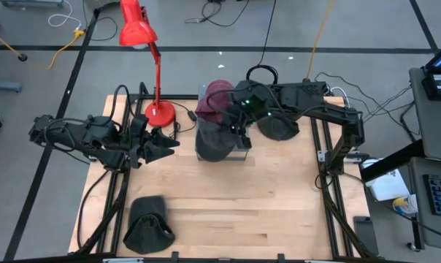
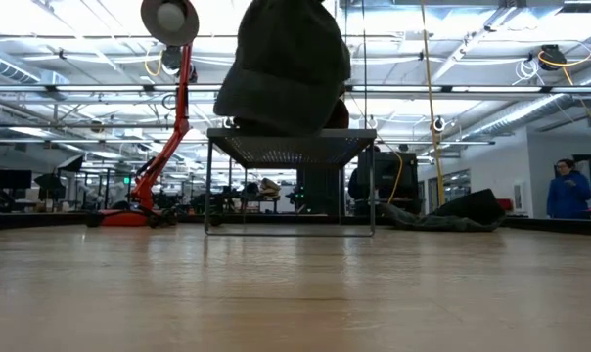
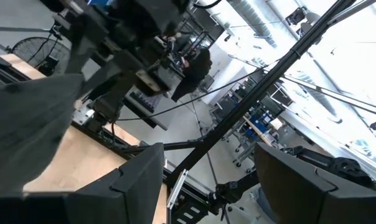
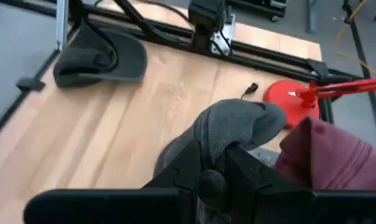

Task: Pick & Place hat
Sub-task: Put the middle black cap on the shelf

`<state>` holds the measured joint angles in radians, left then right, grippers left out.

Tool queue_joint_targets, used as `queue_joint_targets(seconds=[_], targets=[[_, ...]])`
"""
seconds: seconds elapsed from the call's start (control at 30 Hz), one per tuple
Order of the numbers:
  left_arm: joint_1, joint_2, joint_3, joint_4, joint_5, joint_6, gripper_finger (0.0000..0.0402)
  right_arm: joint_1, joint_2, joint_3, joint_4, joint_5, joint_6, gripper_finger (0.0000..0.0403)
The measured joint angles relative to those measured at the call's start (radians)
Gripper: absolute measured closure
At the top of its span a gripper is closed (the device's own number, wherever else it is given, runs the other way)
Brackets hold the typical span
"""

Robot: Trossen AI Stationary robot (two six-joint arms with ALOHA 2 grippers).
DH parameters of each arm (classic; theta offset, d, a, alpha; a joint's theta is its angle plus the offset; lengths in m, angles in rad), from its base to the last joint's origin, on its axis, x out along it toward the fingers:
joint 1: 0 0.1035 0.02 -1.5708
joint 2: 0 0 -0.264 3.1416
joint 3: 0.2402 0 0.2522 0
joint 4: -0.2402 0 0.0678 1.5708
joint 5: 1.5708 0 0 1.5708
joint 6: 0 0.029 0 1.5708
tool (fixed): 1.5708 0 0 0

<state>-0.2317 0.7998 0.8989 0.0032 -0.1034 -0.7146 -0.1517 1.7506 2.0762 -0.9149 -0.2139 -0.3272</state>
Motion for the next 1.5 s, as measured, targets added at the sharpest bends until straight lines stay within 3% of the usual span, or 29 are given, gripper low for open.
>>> queue_joint_targets(seconds=[0.83, 0.93, 1.1, 1.5], targets=[[0.002, 0.000, 0.000, 0.006, -0.047, -0.047, 0.0147, -0.160, 0.125, -0.006, 0.022, -0.021, -0.490, 0.0365], [0.002, 0.000, 0.000, 0.007, -0.051, -0.047, 0.0147, -0.169, 0.144, -0.007, 0.027, -0.009, -0.525, 0.0365], [0.002, 0.000, 0.000, 0.007, -0.053, -0.048, 0.0147, -0.170, 0.156, -0.007, 0.028, 0.129, -0.561, 0.0365], [0.002, 0.000, 0.000, 0.007, -0.055, -0.029, 0.0147, -0.189, 0.154, -0.039, 0.076, 0.141, -0.584, 0.0365]])
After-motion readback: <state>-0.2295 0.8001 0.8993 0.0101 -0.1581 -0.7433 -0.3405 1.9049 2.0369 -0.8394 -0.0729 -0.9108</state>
